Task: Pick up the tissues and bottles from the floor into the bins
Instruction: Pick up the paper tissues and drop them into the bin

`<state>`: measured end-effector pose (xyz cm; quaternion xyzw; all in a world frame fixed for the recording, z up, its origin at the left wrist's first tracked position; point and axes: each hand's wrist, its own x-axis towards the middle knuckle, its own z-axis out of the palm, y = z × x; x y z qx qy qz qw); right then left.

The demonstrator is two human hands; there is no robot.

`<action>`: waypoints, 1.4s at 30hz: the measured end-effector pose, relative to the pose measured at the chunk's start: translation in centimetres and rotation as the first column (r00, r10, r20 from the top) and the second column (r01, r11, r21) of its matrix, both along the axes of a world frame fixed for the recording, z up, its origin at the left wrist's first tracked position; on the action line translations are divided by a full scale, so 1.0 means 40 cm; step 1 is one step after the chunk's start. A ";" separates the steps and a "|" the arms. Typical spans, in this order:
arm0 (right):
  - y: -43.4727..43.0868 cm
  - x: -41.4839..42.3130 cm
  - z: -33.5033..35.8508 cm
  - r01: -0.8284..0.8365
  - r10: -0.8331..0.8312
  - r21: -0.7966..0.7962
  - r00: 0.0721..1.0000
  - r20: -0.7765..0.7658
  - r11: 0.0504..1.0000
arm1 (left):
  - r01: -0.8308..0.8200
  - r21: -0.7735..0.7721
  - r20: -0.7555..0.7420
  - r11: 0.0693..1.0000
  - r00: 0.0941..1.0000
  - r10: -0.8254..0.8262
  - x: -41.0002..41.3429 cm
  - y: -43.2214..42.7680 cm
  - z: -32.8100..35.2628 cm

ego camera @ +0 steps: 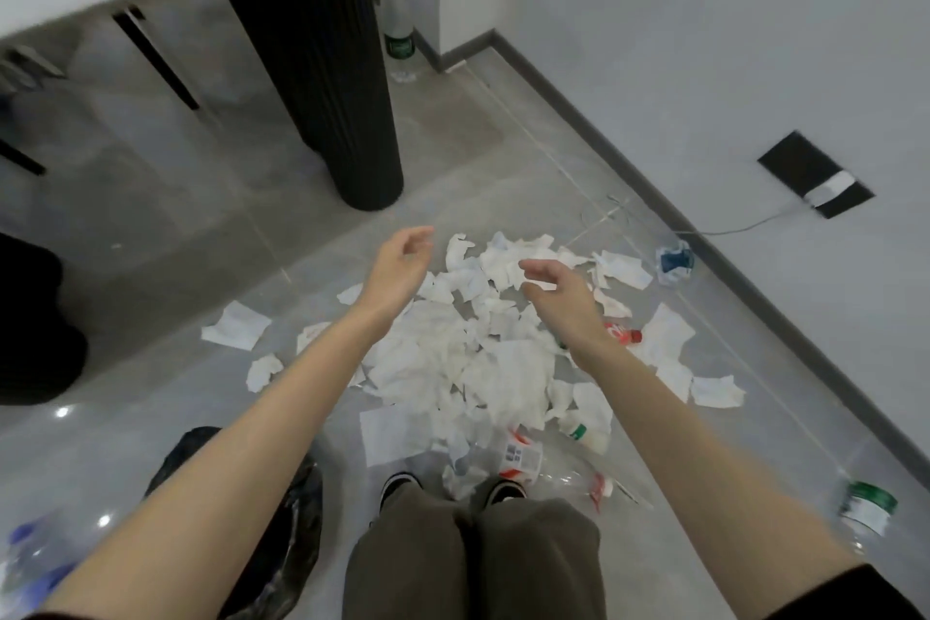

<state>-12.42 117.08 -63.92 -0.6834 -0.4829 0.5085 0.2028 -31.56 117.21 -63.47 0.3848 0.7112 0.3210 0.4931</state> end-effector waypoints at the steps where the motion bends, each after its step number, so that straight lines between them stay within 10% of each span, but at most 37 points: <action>1: 0.001 0.002 -0.058 0.001 -0.001 -0.003 1.000 -0.001 1.000 | 0.005 -0.007 -0.002 1.000 1.000 -0.005 0.003 -0.001 -0.059; 17: 0.037 0.056 -0.724 -0.123 0.112 0.108 0.989 0.100 0.987 | 0.095 0.003 -0.007 0.995 0.995 -0.095 0.083 0.046 -0.764; 30: -0.018 0.069 -0.900 -0.096 0.085 0.126 0.993 0.086 0.987 | 0.136 0.087 -0.044 0.987 0.990 -0.132 0.111 -0.038 -0.883; 42: -0.132 0.106 -1.114 -0.316 0.328 -0.109 0.809 0.487 0.942 | 0.178 0.071 -0.083 0.981 0.982 -0.172 0.143 -0.178 -0.988</action>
